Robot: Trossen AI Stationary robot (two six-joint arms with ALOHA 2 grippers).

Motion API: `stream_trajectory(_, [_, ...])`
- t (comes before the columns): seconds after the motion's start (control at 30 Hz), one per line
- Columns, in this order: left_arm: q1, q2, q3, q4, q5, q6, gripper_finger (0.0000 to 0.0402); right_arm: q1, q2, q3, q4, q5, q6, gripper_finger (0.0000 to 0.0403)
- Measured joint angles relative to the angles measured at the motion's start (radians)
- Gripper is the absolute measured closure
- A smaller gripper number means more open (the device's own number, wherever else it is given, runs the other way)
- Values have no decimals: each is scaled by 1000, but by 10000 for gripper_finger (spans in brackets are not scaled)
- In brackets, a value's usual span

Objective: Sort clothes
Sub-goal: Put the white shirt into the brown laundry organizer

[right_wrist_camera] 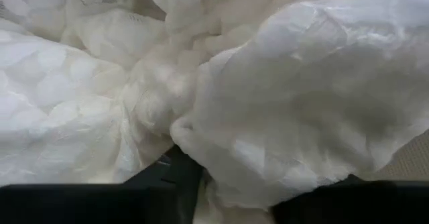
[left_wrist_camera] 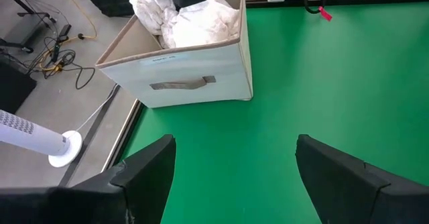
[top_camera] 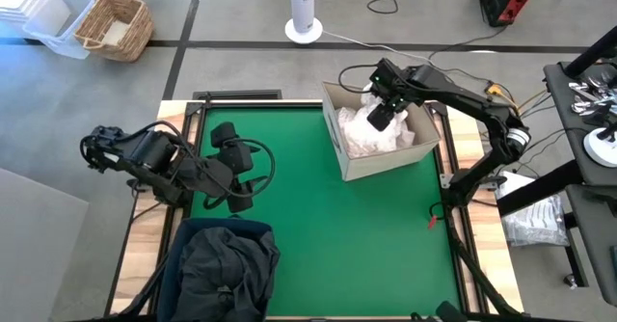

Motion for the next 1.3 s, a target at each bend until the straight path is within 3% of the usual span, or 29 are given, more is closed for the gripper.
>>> stream_trajectory(0.3, [0, 0, 0, -11, 0, 0, 119, 4, -42, 55, -67, -5, 62, 179])
stream_trajectory(0.53, [0, 0, 0, -12, 0, 3, 119, 5, -90, 153, -100, 2, 103, 160])
stream_trajectory(0.7, [0, 0, 0, -12, -1, 7, 119, 5, -102, 160, 15, 29, 54, 218])
stream_trajectory(0.93, [0, 0, 0, -12, -2, 7, 119, 5, -81, 154, 128, 53, -23, 375])
stream_trajectory(1.07, [0, 0, 0, -12, -2, 7, 119, 4, -44, 120, 115, 157, -24, 391])
stream_trajectory(1.3, [0, -1, 0, -13, -2, 7, 119, 15, -5, -28, 110, 139, -13, 394])
